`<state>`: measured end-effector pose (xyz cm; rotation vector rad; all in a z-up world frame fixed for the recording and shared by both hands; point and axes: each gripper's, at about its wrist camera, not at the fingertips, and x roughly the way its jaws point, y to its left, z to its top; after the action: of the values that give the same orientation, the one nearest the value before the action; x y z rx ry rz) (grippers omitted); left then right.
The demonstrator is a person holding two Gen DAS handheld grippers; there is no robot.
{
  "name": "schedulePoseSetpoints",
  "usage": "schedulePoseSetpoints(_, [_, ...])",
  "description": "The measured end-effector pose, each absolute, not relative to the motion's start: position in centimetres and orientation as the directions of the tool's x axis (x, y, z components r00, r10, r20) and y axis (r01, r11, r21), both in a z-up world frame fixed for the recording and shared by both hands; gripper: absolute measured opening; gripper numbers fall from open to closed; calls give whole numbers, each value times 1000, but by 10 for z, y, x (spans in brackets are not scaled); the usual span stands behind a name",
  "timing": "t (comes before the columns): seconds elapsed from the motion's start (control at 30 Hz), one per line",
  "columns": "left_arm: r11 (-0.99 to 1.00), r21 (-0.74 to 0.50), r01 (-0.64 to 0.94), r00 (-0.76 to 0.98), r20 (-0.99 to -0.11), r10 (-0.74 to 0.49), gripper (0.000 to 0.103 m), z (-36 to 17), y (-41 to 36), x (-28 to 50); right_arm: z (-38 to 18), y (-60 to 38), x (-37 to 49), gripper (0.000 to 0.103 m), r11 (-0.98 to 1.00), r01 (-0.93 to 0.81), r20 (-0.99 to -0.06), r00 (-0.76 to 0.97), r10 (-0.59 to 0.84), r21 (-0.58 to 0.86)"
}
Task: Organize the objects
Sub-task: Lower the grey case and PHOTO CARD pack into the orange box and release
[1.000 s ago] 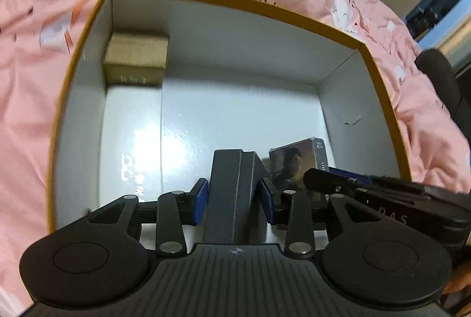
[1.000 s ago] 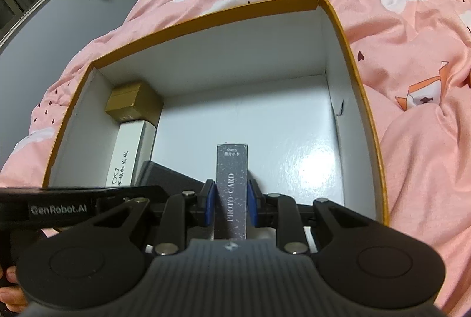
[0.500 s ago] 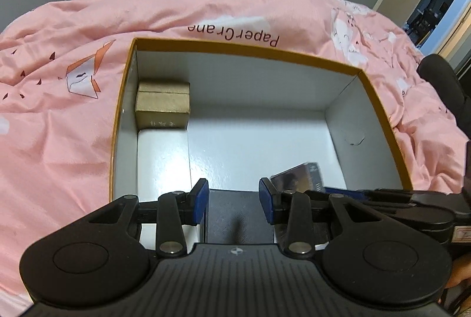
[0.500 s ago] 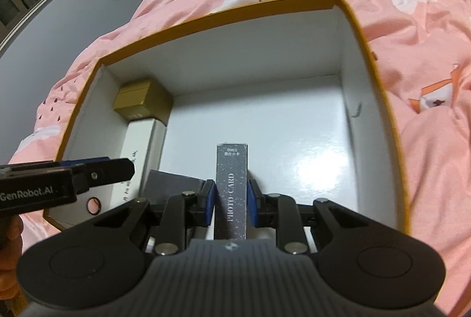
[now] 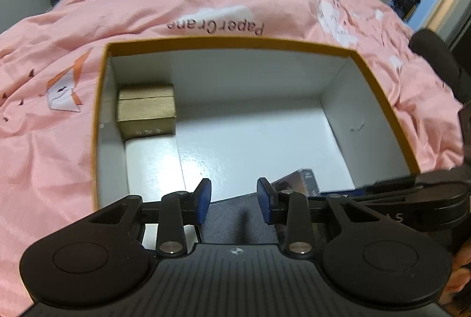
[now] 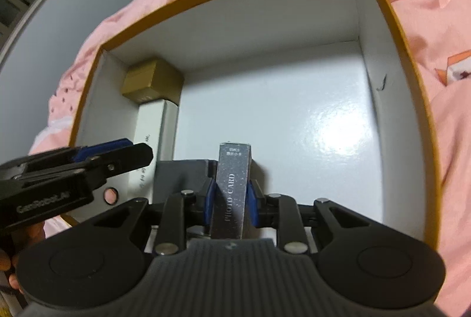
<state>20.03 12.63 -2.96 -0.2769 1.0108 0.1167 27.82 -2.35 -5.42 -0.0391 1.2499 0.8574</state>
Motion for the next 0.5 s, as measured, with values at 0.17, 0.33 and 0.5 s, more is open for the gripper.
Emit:
schedulePoseSetpoints(0.17, [974,-145,-177,488,-872,-41,35,-40,120,217,-56,-15,278,32,698,-656,-890,87,447,286])
schedulePoseSetpoints(0.33, [967,-168,-193,436,-898,-69,35,-53,123,231,-67,-12,283,42,702,-664,-916,64,397,258])
schedulePoseSetpoints(0.5, [953,-196,-230,388,-917,-95,35,-65,130,235,-75,-13,284,46,704,-665,-928,45,371,249])
